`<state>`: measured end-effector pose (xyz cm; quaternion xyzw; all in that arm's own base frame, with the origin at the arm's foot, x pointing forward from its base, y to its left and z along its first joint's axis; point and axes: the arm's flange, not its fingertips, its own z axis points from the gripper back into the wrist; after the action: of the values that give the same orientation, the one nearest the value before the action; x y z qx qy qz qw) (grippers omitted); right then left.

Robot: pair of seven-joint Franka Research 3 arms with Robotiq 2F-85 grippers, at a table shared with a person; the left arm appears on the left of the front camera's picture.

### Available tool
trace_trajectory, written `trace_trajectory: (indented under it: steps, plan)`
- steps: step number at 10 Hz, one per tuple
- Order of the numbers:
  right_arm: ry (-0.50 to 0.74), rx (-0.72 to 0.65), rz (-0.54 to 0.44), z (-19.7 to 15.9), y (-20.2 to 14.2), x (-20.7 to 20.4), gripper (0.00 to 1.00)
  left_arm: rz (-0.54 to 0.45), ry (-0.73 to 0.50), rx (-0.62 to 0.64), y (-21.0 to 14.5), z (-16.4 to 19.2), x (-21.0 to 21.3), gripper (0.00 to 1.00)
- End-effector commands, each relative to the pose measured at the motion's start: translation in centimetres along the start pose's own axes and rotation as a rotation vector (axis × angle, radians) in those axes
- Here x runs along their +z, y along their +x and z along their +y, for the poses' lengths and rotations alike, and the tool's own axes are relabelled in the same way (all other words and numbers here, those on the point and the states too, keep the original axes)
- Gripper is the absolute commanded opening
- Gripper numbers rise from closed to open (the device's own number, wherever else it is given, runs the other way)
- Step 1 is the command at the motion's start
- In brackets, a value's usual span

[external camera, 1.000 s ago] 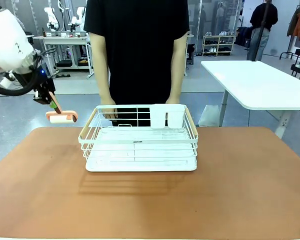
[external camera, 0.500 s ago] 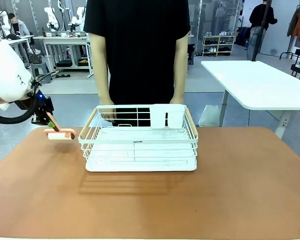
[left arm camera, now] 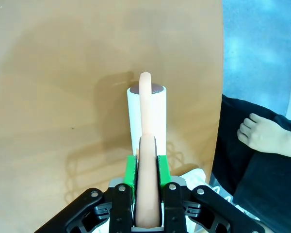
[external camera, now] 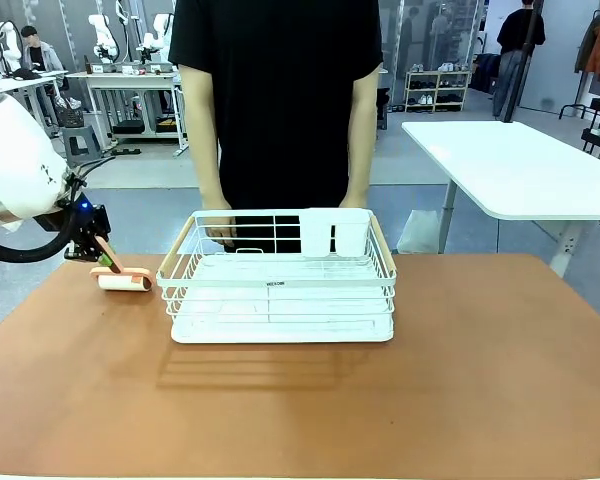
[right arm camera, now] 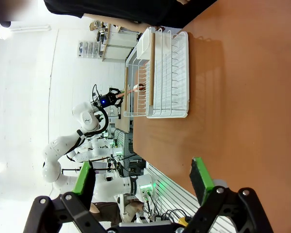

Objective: Clean the table.
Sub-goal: Place the Lint Roller down when the Dish drying rack is positioned in the middle of the table.

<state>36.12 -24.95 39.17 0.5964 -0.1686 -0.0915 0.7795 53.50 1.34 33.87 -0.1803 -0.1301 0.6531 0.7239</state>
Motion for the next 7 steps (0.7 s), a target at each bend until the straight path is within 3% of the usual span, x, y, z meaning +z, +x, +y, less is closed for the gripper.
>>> trace_trajectory:
  steps: [1,2,3,4,5,7]
  plan:
    - [0.009,0.007,-0.003,0.3,-0.1,0.0,1.00,-0.032,0.001,0.006,-0.1,0.9,-0.4,0.50]
    - [0.009,0.007,-0.003,0.3,-0.1,0.0,1.00,-0.039,-0.001,0.016,-0.2,0.8,-0.4,0.53]
    - [0.009,0.007,-0.003,0.3,-0.1,0.0,1.00,-0.058,0.019,0.047,-0.3,0.7,-0.2,0.80]
    - [0.009,0.007,-0.003,0.3,-0.1,0.0,1.00,-0.053,0.006,0.054,-0.5,0.6,0.8,0.83]
    - [0.009,0.007,-0.003,0.3,-0.1,0.0,1.00,-0.066,0.036,0.045,-0.7,0.8,1.6,1.00]
    - [0.009,0.007,-0.003,0.3,-0.1,0.0,1.00,-0.097,0.139,0.046,-1.0,1.6,2.7,1.00]
